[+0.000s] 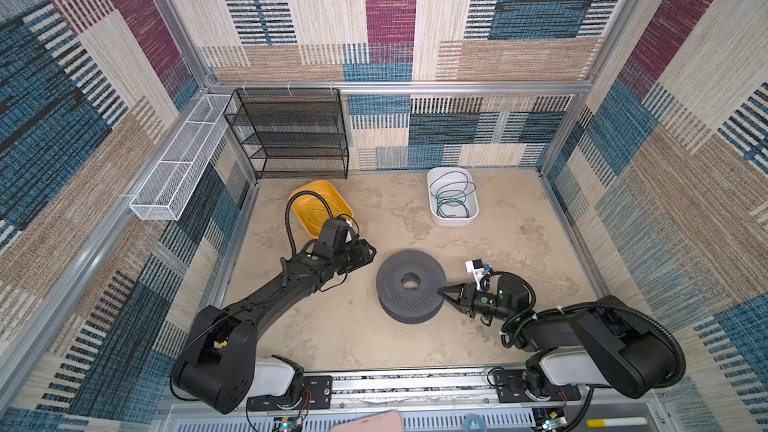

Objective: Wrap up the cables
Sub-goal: 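Open the right gripper and lift it off the spool flange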

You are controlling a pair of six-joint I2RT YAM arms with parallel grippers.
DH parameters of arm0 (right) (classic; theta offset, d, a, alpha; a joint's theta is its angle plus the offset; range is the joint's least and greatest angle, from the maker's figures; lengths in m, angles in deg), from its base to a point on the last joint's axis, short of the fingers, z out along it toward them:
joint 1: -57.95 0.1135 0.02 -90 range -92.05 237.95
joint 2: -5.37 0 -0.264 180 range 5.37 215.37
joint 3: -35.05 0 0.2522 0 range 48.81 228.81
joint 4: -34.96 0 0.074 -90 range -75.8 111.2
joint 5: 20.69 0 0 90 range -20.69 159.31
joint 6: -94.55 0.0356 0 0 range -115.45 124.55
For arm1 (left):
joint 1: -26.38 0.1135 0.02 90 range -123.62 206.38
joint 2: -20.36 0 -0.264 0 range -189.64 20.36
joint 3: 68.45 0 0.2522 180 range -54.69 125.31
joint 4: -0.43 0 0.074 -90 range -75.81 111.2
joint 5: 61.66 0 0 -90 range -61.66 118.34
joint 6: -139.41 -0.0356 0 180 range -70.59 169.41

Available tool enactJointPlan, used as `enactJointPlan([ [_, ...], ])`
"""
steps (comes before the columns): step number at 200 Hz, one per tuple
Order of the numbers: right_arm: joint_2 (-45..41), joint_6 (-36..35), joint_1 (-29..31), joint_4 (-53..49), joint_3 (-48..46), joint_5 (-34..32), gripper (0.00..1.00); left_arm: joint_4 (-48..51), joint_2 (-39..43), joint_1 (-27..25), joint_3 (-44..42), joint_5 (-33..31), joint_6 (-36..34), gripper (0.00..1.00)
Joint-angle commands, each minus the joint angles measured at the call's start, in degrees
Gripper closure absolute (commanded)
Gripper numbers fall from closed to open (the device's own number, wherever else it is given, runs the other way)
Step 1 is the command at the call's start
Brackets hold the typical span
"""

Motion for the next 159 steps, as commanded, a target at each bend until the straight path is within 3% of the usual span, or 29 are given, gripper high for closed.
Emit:
enactJointPlan([
  [1, -0.9, -3.6, 0.0, -5.6, 0.3, -3.0, 0.83, 0.3, -0.4, -0.1, 1.6, -3.4, -1.4, 0.45],
  [68, -7.9, -11.2, 0.1, -18.4, 3.3, -6.9, 0.62, 9.4, -8.4, 0.3, 14.9, -16.7, -3.2, 0.41],
  [108, -13.8, -17.3, 0.0, -28.8, 5.6, -10.6, 0.56, 8.8, -11.3, 0.3, 17.1, -14.2, -3.1, 0.42],
  [133, -17.2, -23.1, 0.0, -37.3, 9.4, -14.9, 0.52, 11.6, -10.8, 0.6, 18.6, -18.4, -5.8, 0.40],
  [159, -17.1, -27.6, 0.0, -41.1, 13.1, -17.0, 0.50, 13.1, -11.7, 1.1, 20.9, -17.7, -6.4, 0.41],
])
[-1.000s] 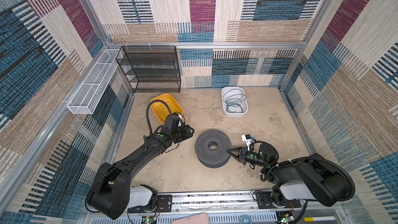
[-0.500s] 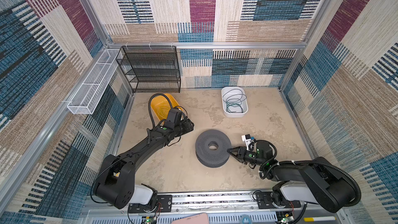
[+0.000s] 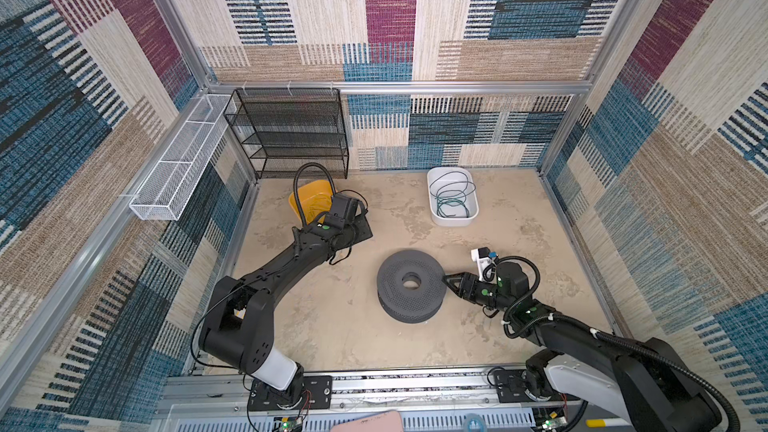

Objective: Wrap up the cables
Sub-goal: 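Open the right gripper and lift it off the spool flange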

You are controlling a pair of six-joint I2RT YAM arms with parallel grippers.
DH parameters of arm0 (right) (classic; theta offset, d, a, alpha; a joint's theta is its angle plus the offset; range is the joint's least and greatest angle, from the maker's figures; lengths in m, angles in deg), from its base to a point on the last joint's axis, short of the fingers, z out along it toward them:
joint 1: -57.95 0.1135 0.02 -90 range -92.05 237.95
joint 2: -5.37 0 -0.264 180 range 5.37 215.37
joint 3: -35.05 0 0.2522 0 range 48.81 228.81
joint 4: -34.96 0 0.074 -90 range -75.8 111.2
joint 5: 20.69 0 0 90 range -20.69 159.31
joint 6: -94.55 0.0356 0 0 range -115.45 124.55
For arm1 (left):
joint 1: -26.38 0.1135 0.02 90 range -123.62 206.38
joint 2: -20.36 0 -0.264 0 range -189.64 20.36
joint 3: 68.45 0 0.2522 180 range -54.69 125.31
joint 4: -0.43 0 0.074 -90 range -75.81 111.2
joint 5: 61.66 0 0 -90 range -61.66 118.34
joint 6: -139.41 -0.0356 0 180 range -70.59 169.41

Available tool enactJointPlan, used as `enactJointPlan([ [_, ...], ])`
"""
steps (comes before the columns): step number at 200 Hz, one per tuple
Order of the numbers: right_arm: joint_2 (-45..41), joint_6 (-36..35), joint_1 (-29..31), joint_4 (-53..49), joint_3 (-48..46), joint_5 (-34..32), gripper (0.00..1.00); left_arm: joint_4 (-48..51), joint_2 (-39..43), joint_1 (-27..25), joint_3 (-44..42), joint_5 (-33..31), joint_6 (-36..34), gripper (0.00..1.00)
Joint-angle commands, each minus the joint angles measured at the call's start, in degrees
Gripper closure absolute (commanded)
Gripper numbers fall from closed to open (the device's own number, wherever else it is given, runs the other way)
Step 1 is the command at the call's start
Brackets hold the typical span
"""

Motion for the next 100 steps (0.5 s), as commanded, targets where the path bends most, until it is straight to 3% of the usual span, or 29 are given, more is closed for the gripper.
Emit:
enactJointPlan([
  [1, 0.3, -7.2, 0.0, -6.9, 3.1, -4.1, 0.50, 2.6, -0.5, 0.4, 2.1, -1.3, -2.8, 0.41],
  [33, 2.8, -13.5, 0.0, -10.3, 9.1, -6.8, 0.48, 2.8, -1.4, -0.2, 1.5, 4.3, -2.0, 0.43],
  [69, 7.2, -18.4, 0.0, -13.4, 15.8, -10.4, 0.46, 3.2, 0.5, -1.2, -1.2, 15.9, -3.2, 0.48],
  [100, 11.4, -19.8, 0.0, -14.6, 18.0, -10.7, 0.47, 3.7, 5.9, -2.8, -6.8, 18.2, -4.4, 0.48],
])
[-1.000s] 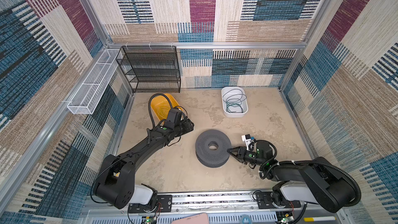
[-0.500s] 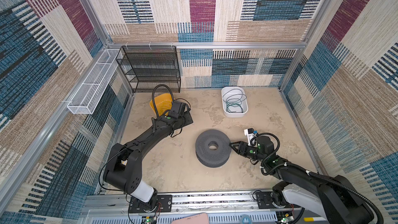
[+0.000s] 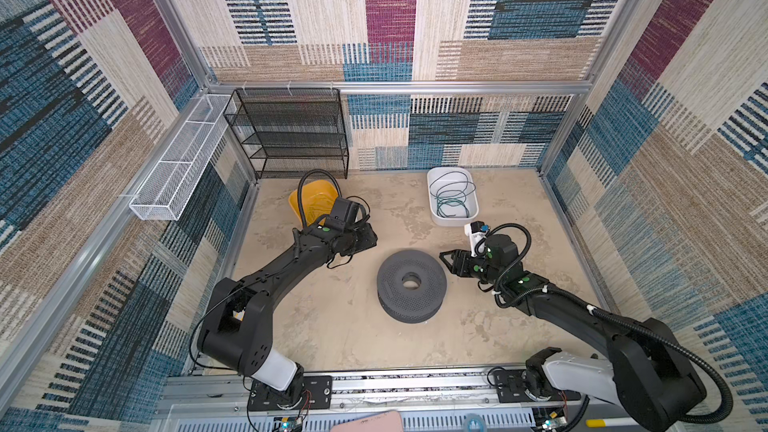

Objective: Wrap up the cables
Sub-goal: 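Open the right gripper and lift it off the spool flange, then move the right gripper over the green cable in the white tub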

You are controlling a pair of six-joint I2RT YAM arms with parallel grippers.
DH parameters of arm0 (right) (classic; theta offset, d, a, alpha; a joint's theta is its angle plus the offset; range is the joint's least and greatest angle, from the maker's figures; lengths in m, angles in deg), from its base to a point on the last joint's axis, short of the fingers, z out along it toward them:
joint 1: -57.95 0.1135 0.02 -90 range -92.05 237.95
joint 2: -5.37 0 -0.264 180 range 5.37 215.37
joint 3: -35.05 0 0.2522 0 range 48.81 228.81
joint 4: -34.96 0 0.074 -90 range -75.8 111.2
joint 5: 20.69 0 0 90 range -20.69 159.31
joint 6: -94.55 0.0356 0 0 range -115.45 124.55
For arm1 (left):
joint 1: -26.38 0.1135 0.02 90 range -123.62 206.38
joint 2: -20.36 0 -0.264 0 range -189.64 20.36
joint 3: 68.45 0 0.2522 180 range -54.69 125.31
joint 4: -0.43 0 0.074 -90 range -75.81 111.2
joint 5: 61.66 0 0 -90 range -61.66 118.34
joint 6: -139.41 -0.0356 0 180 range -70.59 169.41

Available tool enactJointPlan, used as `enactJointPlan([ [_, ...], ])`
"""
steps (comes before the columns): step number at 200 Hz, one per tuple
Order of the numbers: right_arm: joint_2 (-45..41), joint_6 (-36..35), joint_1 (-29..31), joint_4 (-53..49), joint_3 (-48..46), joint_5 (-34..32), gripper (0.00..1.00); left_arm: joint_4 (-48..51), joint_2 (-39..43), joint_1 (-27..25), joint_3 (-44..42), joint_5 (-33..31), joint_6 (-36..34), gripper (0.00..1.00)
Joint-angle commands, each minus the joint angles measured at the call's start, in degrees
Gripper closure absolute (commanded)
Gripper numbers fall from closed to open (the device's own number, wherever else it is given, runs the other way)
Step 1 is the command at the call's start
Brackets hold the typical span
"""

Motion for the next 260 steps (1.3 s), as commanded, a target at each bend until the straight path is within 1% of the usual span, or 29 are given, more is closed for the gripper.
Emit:
enactJointPlan([
  [1, 2.2, -3.0, 0.0, -2.2, 1.2, -2.3, 0.47, 1.2, 3.5, -1.0, -3.4, 4.7, -3.3, 0.48],
  [23, 2.8, -2.2, 0.0, -1.9, 0.0, -2.5, 0.47, 0.7, 6.5, -2.2, -7.9, 4.9, -3.1, 0.47],
  [46, 1.5, -0.8, 0.0, -1.8, -2.3, -3.4, 0.48, -2.0, 7.3, -3.0, -11.5, 7.0, -2.5, 0.47],
  [73, -1.3, -0.8, 0.0, -5.1, -2.3, -8.6, 0.48, -2.8, 6.7, -3.2, -11.6, 8.0, -3.4, 0.47],
  [103, -3.4, -0.9, -0.1, -10.5, 3.2, -16.4, 0.48, -3.9, 7.4, -3.1, -10.9, 6.8, -3.9, 0.48],
  [121, -2.4, -0.5, -0.9, -13.0, 8.4, -23.0, 0.47, -5.6, 9.0, -3.2, -12.0, 5.9, -3.3, 0.47],
  [136, -0.6, 0.5, -2.7, -14.0, 13.2, -25.4, 0.47, -6.4, 10.8, -3.2, -13.0, 4.6, -2.9, 0.48],
  [156, 2.5, 1.8, -5.7, -13.4, 18.6, -24.2, 0.47, -6.1, 14.0, -3.1, -14.7, 2.2, -3.2, 0.48],
  [174, 6.1, 2.7, -8.1, -13.0, 23.1, -21.0, 0.47, -4.6, 17.7, -3.1, -16.2, 0.3, -3.8, 0.47],
  [213, 14.3, 2.4, -11.9, -13.0, 31.3, -20.1, 0.46, -3.7, 26.8, -3.1, -22.1, -2.8, -2.3, 0.45],
  [240, 24.2, 1.5, -14.7, -13.3, 38.9, -19.3, 0.47, -3.1, 29.8, -2.9, -23.9, -3.6, -1.6, 0.44],
  [248, 27.8, 0.4, -15.2, -14.2, 42.0, -19.0, 0.48, -2.8, 30.2, -3.0, -24.0, -3.4, -1.5, 0.44],
  [260, 34.0, -2.7, -15.9, -16.2, 48.7, -16.3, 0.50, -2.8, 30.6, -3.0, -24.1, -2.6, -1.4, 0.44],
])
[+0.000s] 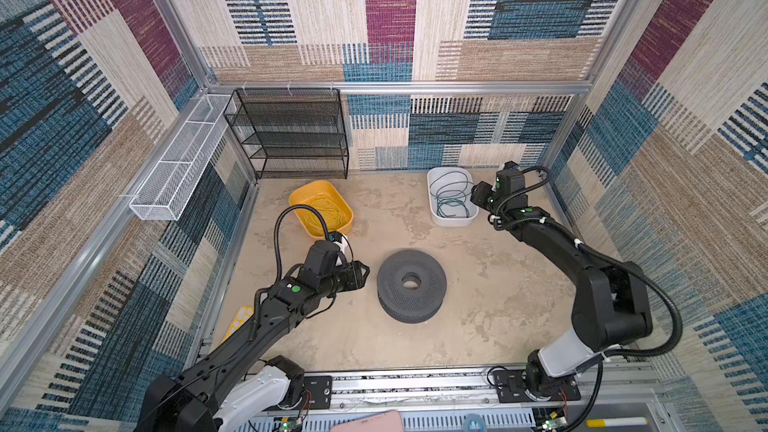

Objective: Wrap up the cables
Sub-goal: 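Move the right gripper over the green cable in the white tub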

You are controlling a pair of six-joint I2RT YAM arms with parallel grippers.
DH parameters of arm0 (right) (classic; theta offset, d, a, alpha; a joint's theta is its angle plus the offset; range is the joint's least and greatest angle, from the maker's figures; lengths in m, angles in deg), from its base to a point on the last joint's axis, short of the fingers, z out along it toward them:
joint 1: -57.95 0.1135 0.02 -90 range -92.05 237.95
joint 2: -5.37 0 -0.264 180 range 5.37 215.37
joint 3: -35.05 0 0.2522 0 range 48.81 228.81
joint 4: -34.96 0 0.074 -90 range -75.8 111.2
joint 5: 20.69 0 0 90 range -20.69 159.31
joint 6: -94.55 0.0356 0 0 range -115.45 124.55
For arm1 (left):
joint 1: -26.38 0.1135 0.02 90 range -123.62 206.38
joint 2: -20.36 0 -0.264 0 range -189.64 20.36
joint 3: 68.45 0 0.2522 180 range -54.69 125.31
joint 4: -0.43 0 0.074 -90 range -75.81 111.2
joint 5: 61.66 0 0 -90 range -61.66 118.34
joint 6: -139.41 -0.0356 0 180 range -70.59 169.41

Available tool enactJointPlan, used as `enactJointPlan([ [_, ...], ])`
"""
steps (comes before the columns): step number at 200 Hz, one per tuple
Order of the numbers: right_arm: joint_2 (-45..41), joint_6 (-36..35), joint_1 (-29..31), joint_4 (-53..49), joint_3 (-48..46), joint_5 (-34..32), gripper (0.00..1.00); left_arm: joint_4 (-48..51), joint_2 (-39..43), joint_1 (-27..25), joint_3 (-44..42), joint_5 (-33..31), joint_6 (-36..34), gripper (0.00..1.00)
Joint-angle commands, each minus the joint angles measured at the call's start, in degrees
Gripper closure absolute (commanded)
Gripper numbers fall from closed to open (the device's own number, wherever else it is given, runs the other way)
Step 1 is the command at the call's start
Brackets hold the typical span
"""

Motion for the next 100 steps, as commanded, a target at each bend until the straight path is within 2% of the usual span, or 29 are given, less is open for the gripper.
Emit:
enactJointPlan([
  [1, 9.1, -4.6, -1.1, -2.4, 9.3, 3.7, 0.50, 0.3, 0.9, 0.1, -0.4, -0.6, 1.8, 0.44],
  [21, 18.4, -8.2, -1.8, -6.4, 20.3, 6.9, 0.57, 0.4, 0.9, 0.1, -0.7, -0.2, 1.6, 0.44],
  [31, 21.8, -8.7, -1.9, -8.1, 24.4, 6.3, 0.58, 0.5, 0.9, 0.1, -0.7, -0.1, 1.6, 0.44],
  [83, 31.5, -5.3, -3.4, -12.8, 36.0, 8.6, 0.58, -1.6, 1.1, 0.1, -1.2, 0.1, 3.0, 0.44],
  [100, 34.0, -5.3, -3.8, -14.0, 39.1, 10.0, 0.62, -1.2, 0.7, 0.1, -0.7, 0.0, 2.7, 0.44],
])
